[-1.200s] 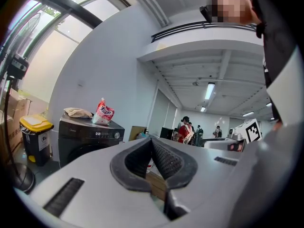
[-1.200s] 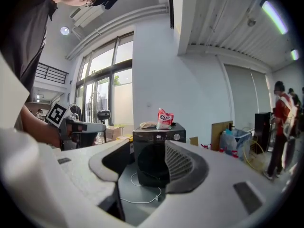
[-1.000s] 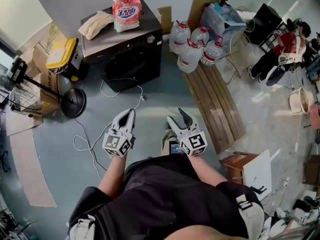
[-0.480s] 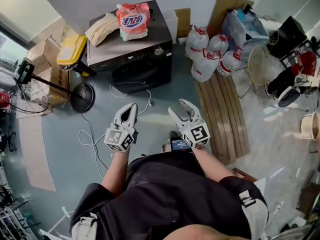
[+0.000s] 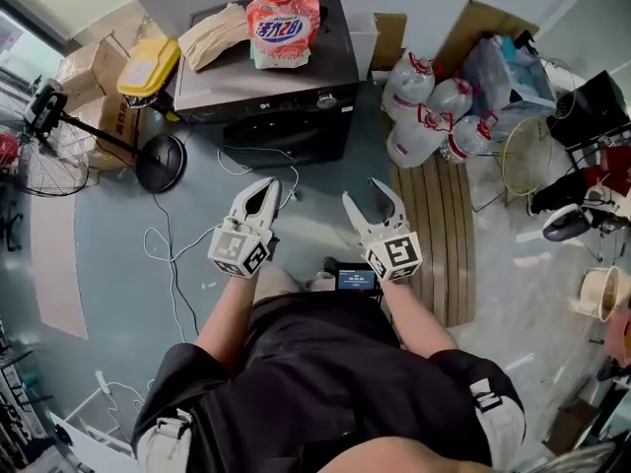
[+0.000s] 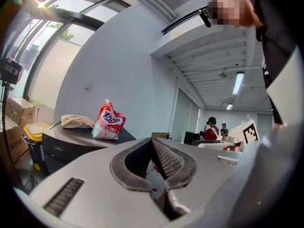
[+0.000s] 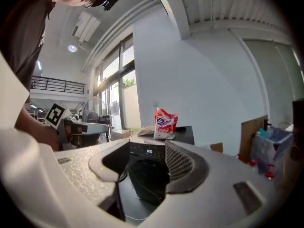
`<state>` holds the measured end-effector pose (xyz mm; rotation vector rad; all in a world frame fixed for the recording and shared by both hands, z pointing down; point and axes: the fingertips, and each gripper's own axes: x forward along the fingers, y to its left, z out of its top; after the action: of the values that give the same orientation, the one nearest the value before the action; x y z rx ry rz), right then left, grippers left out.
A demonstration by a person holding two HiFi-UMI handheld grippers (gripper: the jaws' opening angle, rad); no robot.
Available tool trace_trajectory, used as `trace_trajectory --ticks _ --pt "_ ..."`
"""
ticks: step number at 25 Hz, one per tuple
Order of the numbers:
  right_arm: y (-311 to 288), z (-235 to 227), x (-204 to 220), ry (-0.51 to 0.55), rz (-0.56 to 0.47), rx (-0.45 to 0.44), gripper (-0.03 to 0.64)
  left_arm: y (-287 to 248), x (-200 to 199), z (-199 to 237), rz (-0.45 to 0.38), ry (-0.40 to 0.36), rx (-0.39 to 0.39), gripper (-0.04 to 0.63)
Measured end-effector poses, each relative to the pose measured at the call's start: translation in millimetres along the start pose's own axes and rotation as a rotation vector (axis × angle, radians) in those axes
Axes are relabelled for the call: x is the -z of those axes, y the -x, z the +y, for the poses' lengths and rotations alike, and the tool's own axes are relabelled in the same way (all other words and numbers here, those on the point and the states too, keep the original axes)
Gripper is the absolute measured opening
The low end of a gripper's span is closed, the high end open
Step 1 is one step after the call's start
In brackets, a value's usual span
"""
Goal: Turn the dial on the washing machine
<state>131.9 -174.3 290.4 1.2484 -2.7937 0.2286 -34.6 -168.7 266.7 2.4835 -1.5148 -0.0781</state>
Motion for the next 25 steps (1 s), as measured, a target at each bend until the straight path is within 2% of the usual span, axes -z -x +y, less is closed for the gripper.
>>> trace_trajectory --ticks 5,8,13,17,22,25 --pt "-32 -6 -1 0.027 0.023 -0.032 0.232 -19 5 26 -0.006 0.057 -0.008 -0.005" --pt "-56 -6 1 0.049 0.044 -0.034 0.232 -27 0 46 -0.027 0.057 -0.002 -0.005" --pt "-94 -2 -6 0.090 0.054 -0.004 0.232 -38 5 85 -0.022 0.054 0.012 -0.005" --pt "-124 -11 -13 0.103 0.049 0.040 0.232 -55 16 113 -0.006 0.082 0.042 -0.005" --pt "-157 -20 0 0.150 0.074 0.078 0.232 -81 27 142 -0.005 0.117 0.071 -0.005" --pt "-181 -29 8 0.197 0.075 0.085 0.233 -103 33 152 -0.013 0.098 0.098 -0.005"
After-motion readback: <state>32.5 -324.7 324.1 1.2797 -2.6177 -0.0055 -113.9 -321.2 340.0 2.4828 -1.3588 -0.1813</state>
